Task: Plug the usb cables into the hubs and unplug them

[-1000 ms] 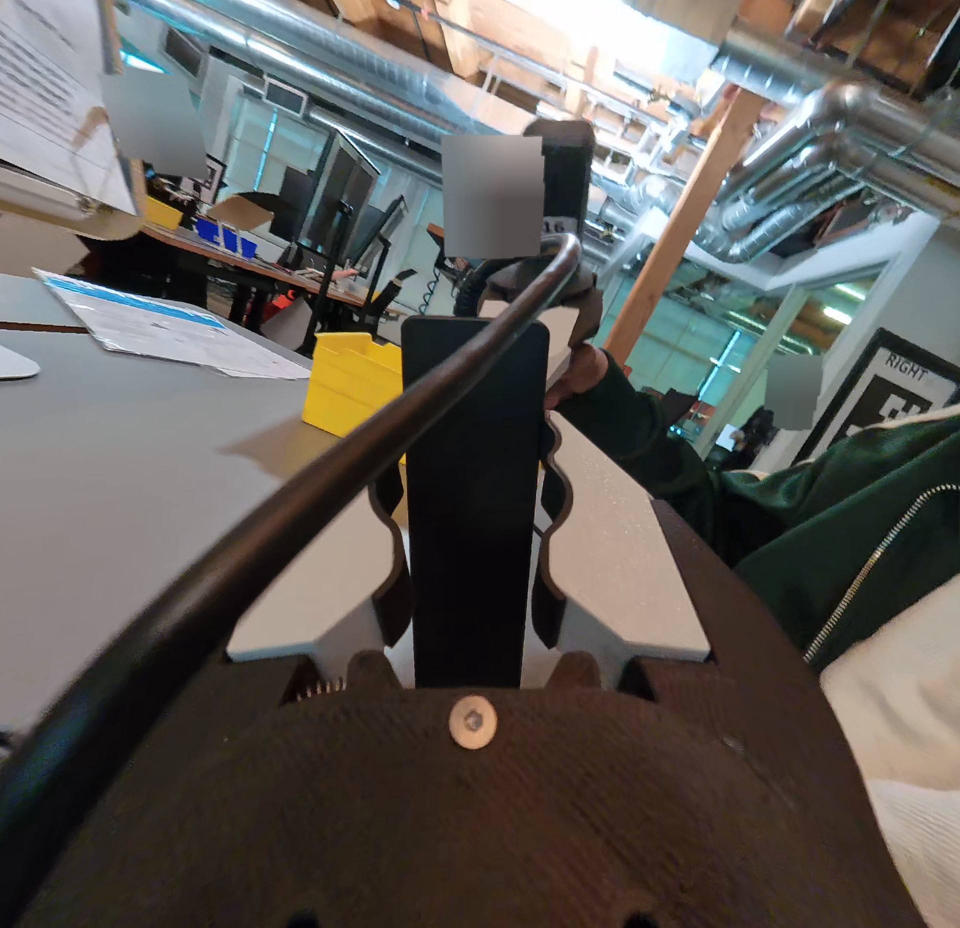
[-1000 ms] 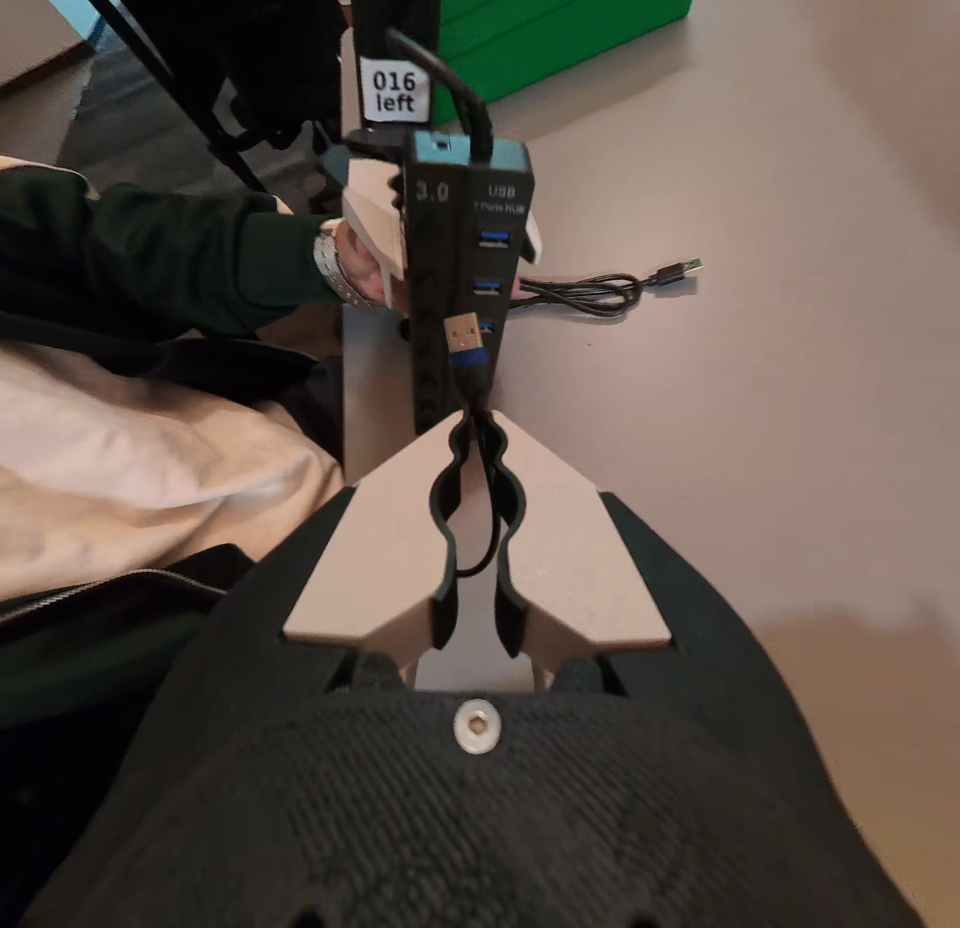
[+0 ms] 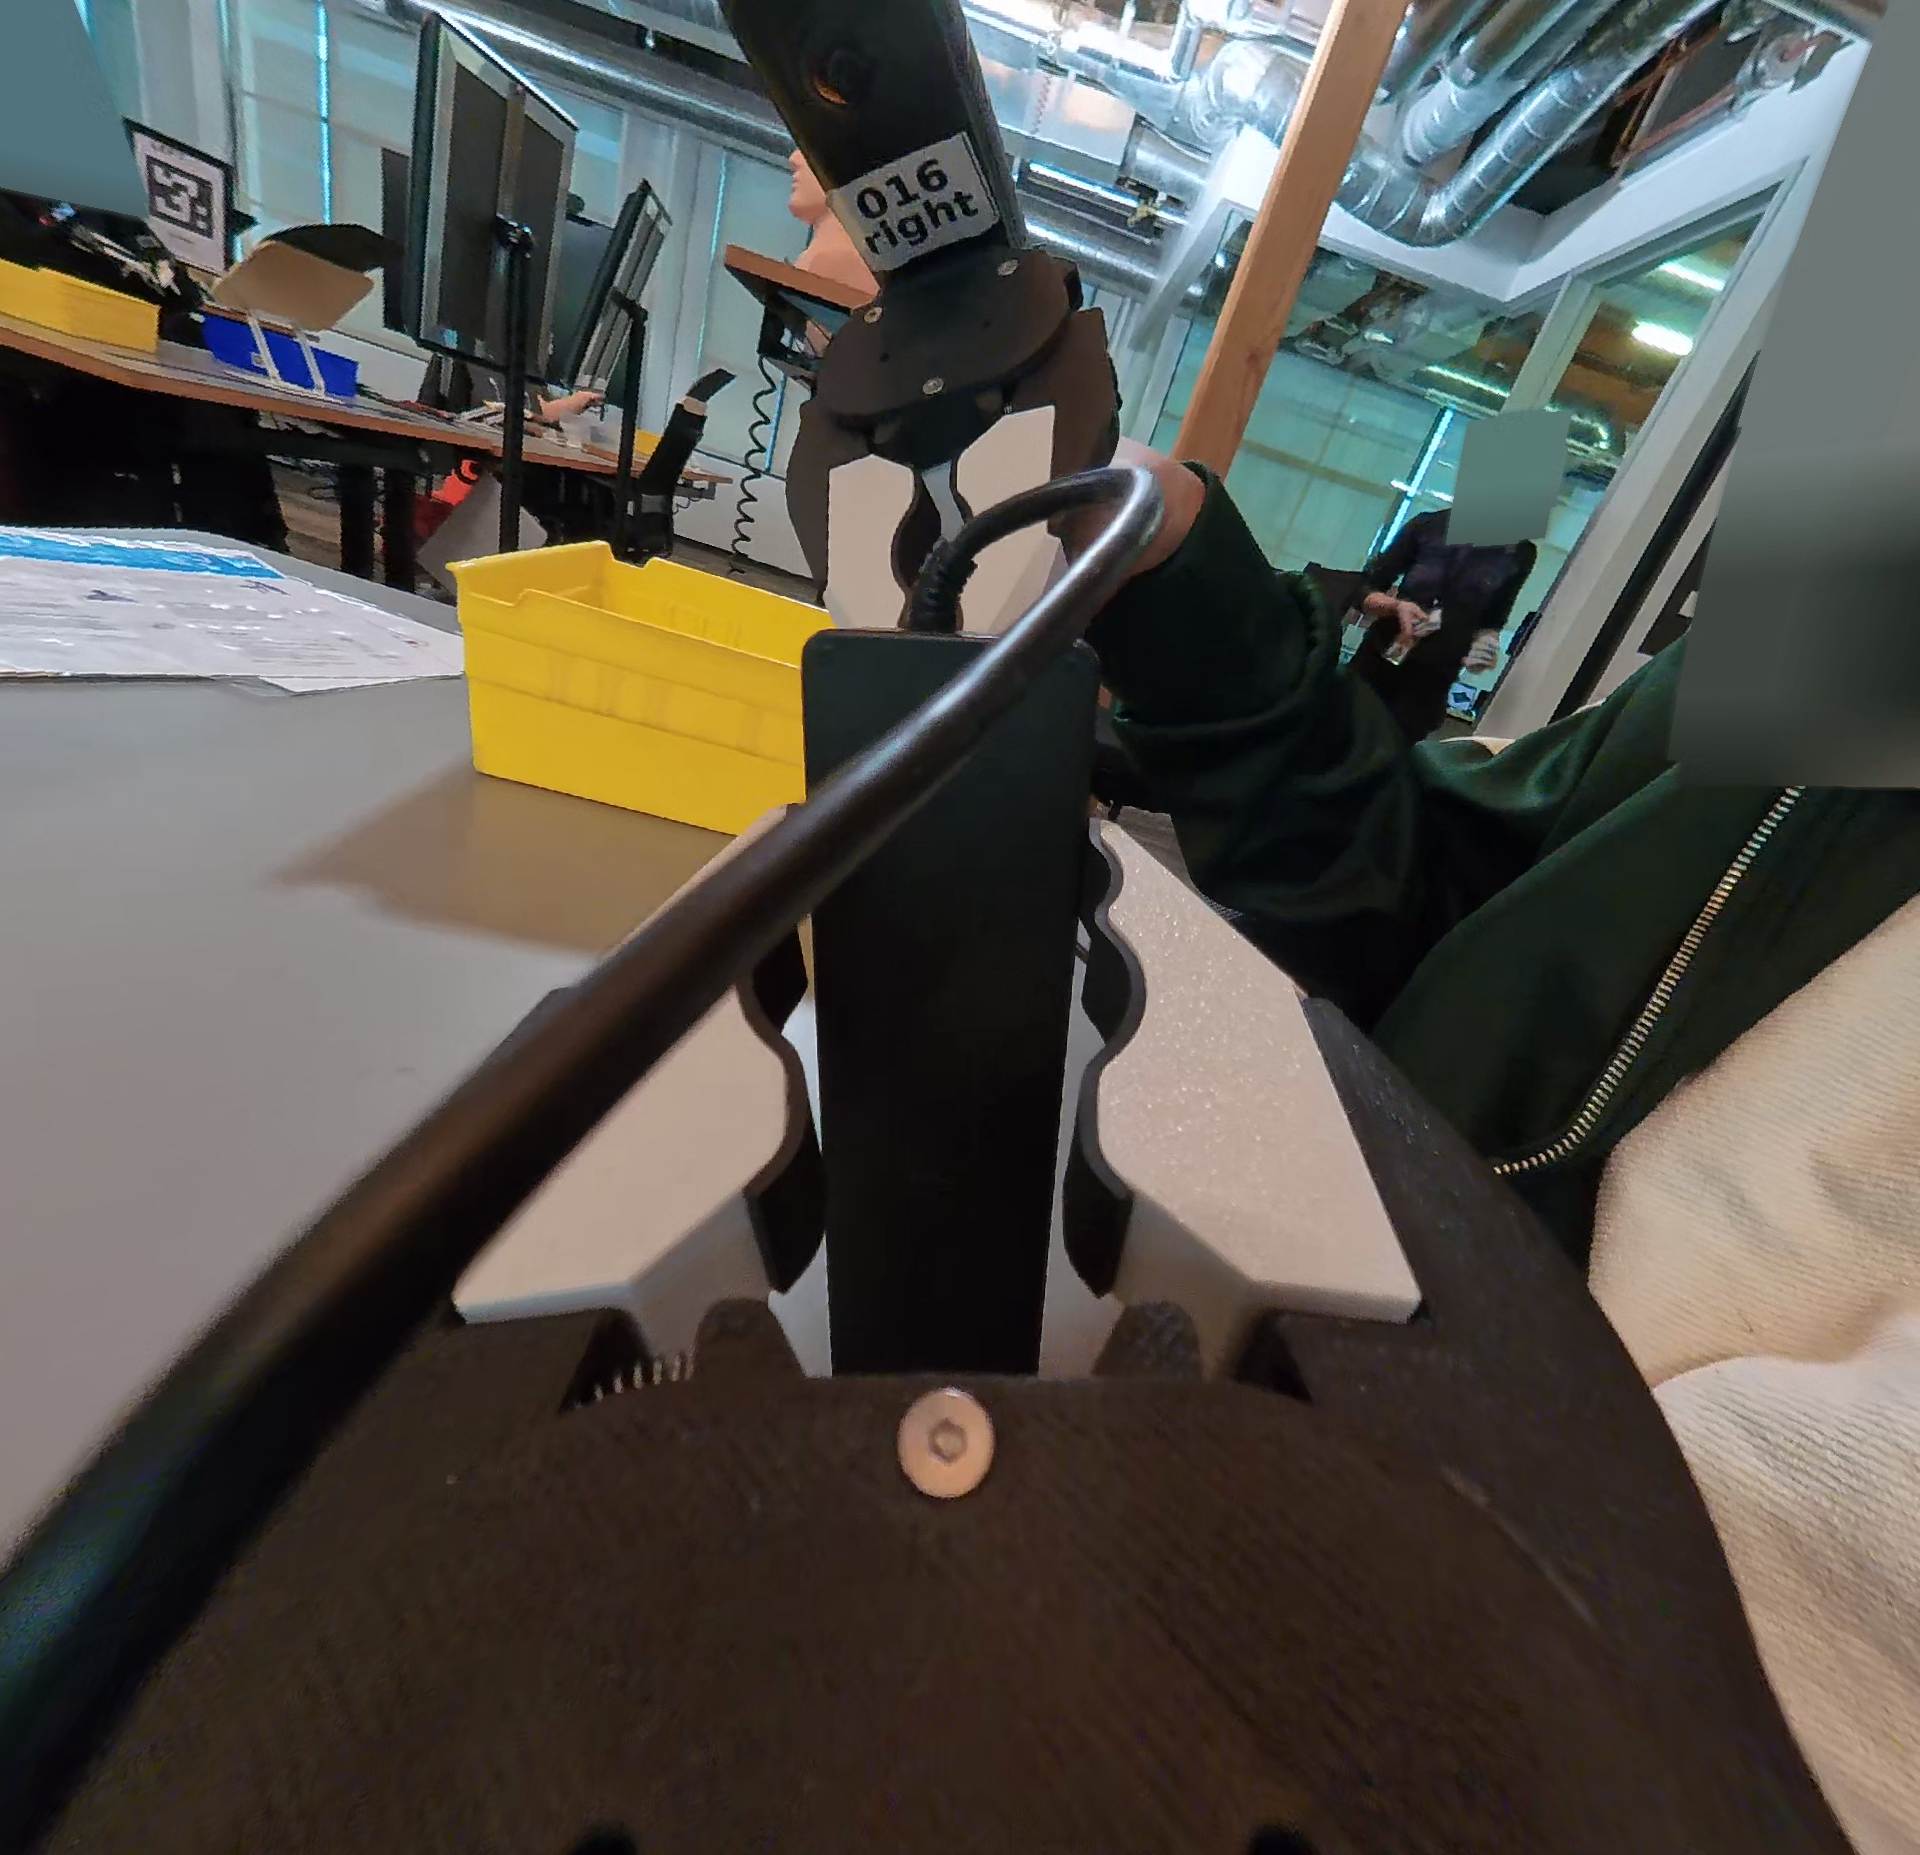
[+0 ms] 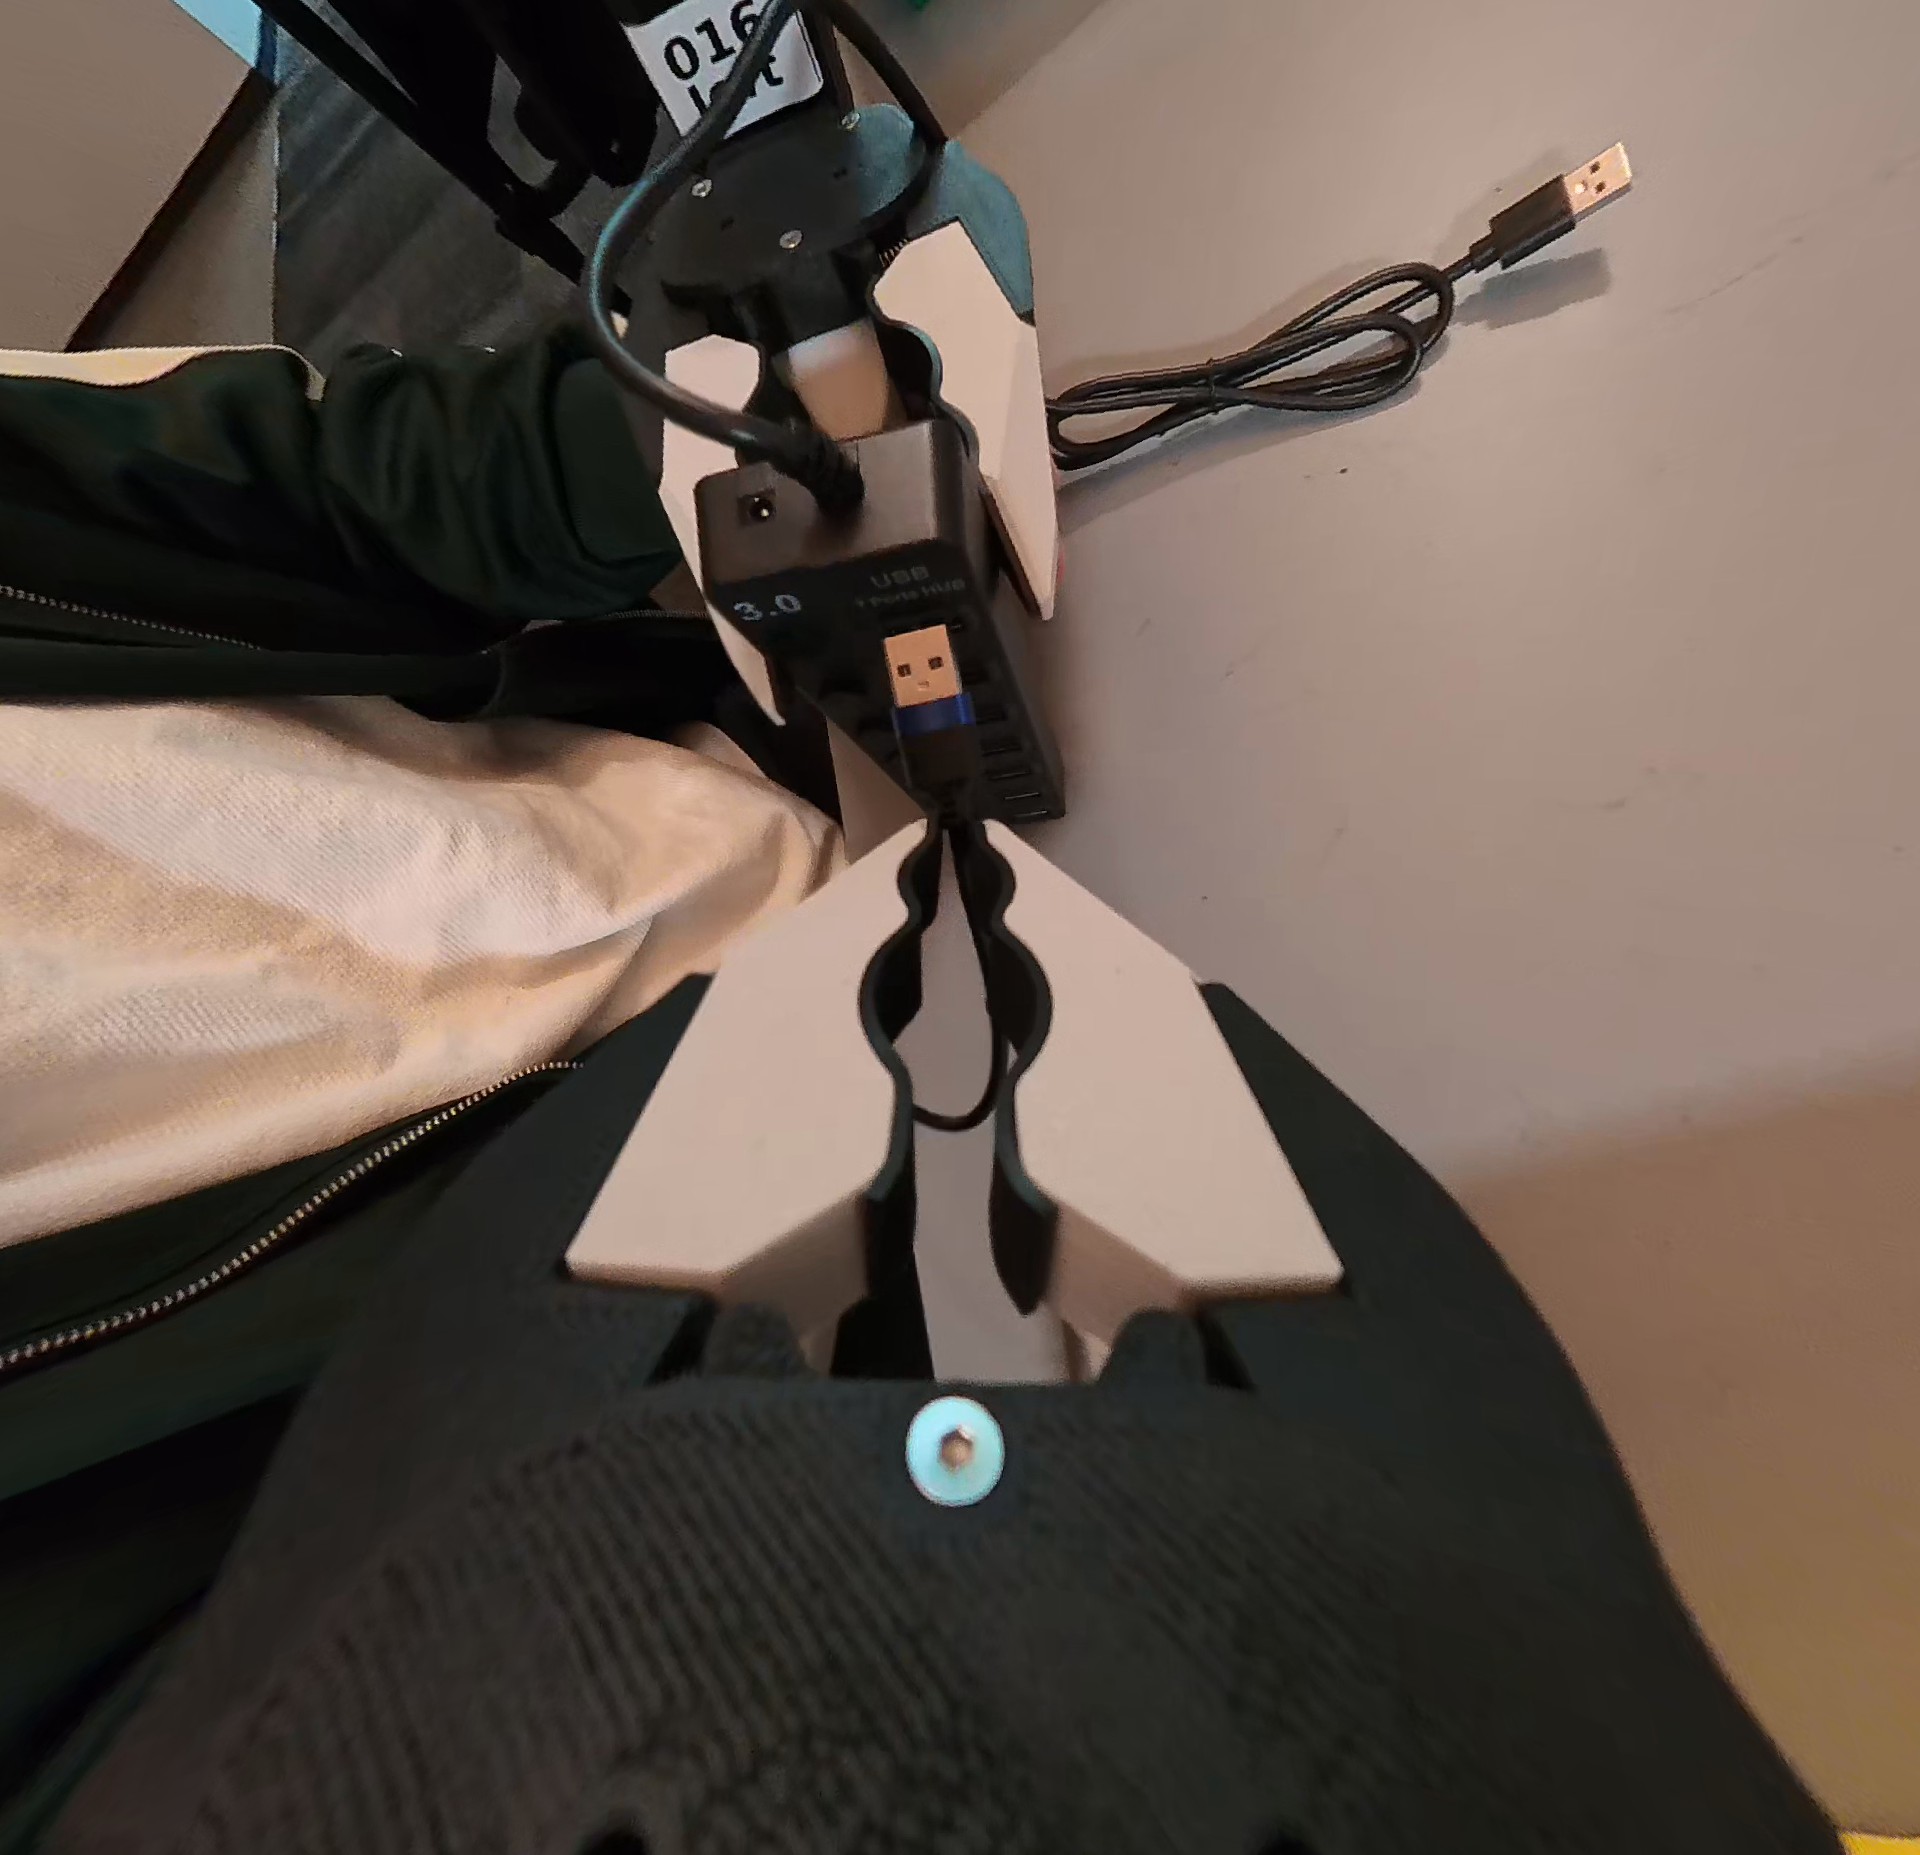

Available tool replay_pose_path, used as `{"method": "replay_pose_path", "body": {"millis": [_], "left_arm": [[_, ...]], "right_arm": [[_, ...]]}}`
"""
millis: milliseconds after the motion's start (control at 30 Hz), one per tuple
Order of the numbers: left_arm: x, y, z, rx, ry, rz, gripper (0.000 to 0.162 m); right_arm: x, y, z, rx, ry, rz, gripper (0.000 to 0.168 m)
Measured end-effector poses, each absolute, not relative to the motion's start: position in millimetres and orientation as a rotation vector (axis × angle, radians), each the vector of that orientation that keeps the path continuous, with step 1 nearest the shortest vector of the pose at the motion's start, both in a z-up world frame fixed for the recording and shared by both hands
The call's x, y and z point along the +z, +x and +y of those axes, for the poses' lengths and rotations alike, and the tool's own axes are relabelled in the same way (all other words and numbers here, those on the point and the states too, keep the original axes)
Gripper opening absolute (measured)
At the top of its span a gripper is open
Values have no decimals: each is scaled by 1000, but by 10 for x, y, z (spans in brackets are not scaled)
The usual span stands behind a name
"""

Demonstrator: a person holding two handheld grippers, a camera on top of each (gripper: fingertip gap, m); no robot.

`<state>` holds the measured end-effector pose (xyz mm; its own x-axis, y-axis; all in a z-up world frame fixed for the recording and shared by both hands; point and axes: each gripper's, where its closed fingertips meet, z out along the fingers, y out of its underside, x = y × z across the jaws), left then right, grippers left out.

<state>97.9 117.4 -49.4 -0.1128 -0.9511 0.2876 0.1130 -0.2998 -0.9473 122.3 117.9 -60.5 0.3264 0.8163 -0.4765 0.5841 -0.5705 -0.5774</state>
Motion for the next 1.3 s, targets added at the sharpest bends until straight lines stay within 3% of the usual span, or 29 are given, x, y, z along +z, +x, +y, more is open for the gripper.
{"method": "replay_pose_path", "body": {"millis": [1300], "left_arm": [[-510,992,1140,-1573,-1292,1044,50]], "right_arm": [[-311,1200,1204,1173,-2187,-1163,4]]}}
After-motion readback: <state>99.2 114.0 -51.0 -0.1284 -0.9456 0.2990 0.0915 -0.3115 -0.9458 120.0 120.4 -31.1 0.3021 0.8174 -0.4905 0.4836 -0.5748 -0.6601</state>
